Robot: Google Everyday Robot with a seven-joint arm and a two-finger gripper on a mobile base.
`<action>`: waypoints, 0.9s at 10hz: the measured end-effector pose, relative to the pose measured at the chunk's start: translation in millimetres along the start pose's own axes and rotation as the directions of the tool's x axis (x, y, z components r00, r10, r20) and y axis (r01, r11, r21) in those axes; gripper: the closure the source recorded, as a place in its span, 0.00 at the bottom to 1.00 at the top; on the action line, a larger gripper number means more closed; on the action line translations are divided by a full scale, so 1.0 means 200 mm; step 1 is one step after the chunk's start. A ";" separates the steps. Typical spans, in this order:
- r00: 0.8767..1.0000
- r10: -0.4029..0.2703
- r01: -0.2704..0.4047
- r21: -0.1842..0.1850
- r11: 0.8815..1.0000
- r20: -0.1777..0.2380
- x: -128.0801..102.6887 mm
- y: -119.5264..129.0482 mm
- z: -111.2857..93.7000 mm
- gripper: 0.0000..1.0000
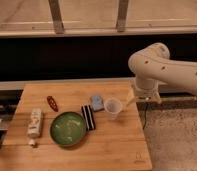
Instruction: Pick up the ceramic bowl
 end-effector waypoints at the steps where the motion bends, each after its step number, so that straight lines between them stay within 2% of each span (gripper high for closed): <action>1: 1.000 -0.001 0.001 0.002 1.000 0.002 0.00 0.00 0.00 0.20; 2: 1.000 0.004 -0.004 0.005 1.000 0.007 0.00 -0.01 0.00 0.20; 5: 0.997 0.003 -0.002 -0.005 1.000 0.075 -0.02 0.02 -0.11 0.20; 9: 0.985 -0.095 0.100 -0.030 0.995 0.147 -0.10 0.28 -0.23 0.20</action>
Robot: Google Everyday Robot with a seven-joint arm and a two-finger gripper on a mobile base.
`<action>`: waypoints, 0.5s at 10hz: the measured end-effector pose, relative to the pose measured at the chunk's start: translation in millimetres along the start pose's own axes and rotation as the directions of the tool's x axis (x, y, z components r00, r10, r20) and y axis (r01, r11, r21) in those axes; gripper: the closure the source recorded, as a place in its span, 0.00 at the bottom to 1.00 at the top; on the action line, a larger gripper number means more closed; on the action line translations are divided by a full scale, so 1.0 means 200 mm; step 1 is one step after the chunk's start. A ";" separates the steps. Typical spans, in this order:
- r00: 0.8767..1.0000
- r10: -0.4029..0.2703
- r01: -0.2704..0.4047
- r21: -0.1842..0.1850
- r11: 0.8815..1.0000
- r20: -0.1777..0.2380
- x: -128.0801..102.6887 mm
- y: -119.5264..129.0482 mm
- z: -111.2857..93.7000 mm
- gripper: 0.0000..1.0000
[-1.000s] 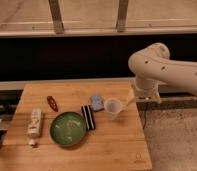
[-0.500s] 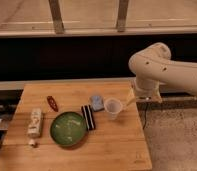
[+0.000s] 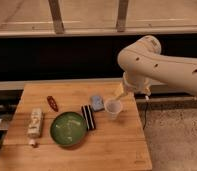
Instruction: Pick up the ceramic bowl
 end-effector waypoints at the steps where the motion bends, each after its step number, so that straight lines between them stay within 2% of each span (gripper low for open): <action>1: 0.999 -0.026 0.027 -0.011 1.000 0.022 -0.02 0.05 -0.01 0.20; 3: 0.994 -0.089 0.091 -0.045 0.995 0.057 -0.07 0.22 -0.01 0.20; 5: 0.990 -0.115 0.122 -0.092 0.988 0.082 -0.12 0.40 0.02 0.20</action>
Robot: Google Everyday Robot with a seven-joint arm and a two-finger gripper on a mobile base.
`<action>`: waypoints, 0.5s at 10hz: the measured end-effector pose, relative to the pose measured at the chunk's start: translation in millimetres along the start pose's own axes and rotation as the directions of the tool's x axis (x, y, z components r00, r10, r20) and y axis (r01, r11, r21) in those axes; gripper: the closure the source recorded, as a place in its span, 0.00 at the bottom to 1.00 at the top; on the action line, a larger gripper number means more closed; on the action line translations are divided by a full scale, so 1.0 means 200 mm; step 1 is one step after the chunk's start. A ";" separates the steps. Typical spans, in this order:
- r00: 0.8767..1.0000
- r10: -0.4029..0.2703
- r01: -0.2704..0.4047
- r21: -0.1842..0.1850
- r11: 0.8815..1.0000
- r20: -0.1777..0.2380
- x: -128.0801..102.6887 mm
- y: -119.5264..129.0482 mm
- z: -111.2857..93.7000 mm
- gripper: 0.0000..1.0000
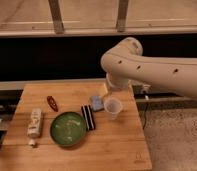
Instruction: Pick up the ceramic bowl
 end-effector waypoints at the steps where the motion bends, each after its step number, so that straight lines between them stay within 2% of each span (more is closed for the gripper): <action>1: 1.000 -0.013 0.013 -0.037 0.999 0.012 -0.03 0.09 0.03 0.20; 3: 0.998 -0.043 0.047 -0.108 0.993 0.036 -0.09 0.26 0.09 0.20; 4: 0.997 -0.067 0.072 -0.147 0.987 0.044 -0.11 0.34 0.12 0.20; 5: 0.993 -0.108 0.116 -0.196 0.974 0.050 -0.12 0.45 0.14 0.20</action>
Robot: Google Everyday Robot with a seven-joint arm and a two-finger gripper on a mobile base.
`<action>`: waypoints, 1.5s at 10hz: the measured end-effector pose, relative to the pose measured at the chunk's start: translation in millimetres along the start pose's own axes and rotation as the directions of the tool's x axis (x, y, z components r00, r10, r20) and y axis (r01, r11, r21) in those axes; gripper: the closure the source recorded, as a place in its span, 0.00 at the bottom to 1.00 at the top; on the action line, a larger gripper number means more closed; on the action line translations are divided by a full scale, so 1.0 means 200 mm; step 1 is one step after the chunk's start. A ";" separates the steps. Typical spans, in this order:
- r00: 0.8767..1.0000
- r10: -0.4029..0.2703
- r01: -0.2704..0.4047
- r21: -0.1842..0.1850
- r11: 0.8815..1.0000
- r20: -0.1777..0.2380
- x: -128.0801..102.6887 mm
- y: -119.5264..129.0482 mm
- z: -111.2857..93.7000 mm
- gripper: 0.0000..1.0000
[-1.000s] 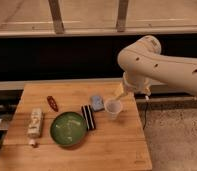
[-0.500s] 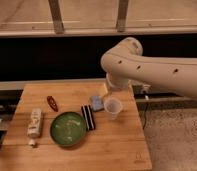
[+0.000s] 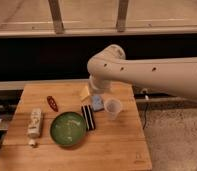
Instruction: Pick up the ceramic bowl
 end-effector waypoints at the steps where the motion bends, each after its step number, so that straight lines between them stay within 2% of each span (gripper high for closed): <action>1: 1.000 -0.029 0.029 -0.026 0.999 -0.001 -0.01 0.07 0.02 0.20; 7: 0.999 -0.032 0.031 -0.018 0.999 -0.007 0.00 0.05 0.02 0.20; 9: 0.998 -0.067 0.066 -0.009 0.998 -0.022 -0.02 0.14 0.04 0.20; 11: 0.994 -0.103 0.102 -0.029 0.994 -0.022 -0.05 0.22 0.08 0.20; 13: 0.990 -0.136 0.134 -0.066 0.989 -0.026 -0.07 0.30 0.14 0.20; 15: 0.984 -0.170 0.164 -0.103 0.981 -0.055 -0.05 0.37 0.24 0.20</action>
